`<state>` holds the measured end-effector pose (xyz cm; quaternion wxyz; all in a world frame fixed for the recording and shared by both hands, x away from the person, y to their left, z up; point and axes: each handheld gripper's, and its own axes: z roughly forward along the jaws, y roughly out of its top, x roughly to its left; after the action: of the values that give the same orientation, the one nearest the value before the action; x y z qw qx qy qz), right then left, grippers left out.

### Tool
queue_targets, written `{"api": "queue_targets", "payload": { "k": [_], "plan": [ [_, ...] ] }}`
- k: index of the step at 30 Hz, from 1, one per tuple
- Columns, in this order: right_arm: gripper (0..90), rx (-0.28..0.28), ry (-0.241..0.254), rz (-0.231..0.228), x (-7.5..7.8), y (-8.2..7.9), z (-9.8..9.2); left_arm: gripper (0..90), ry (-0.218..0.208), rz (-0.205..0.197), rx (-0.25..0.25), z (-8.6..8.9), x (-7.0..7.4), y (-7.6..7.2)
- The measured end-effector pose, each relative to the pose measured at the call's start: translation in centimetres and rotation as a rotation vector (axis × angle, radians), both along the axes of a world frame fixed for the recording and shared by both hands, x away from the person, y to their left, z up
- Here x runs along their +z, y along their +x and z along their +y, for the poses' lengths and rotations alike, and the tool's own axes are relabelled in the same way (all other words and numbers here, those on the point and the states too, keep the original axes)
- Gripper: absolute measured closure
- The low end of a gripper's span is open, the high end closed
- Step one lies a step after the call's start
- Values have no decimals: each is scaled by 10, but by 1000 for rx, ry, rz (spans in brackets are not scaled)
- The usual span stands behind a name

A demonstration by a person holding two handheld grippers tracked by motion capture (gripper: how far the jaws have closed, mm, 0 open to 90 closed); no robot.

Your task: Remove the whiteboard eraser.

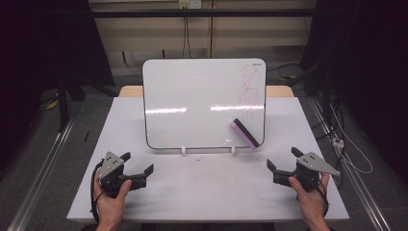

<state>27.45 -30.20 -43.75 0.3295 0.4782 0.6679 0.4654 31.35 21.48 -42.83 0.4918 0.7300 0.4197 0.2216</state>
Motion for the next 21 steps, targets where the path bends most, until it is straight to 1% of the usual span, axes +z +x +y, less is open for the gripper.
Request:
{"api": "queue_targets", "payload": {
  "k": [3,6,12,15,17,18,21],
  "plan": [
    [29,0,7,-3,0,0,0,54,1,6,-5,-1,0,-1],
    [31,3,2,2,1,0,0,54,-3,10,-8,-1,0,0],
    [36,9,5,18,-1,1,0,54,-1,21,-3,0,-1,1],
    [36,9,3,23,-1,1,1,54,-12,28,7,-1,-2,1],
    [34,13,3,25,0,2,2,54,-11,30,6,-1,-2,2],
    [38,15,-6,32,0,3,3,54,-5,33,0,-1,-2,3],
    [51,34,-27,47,1,6,7,54,-5,36,-9,-2,-2,4]
  ]
}}
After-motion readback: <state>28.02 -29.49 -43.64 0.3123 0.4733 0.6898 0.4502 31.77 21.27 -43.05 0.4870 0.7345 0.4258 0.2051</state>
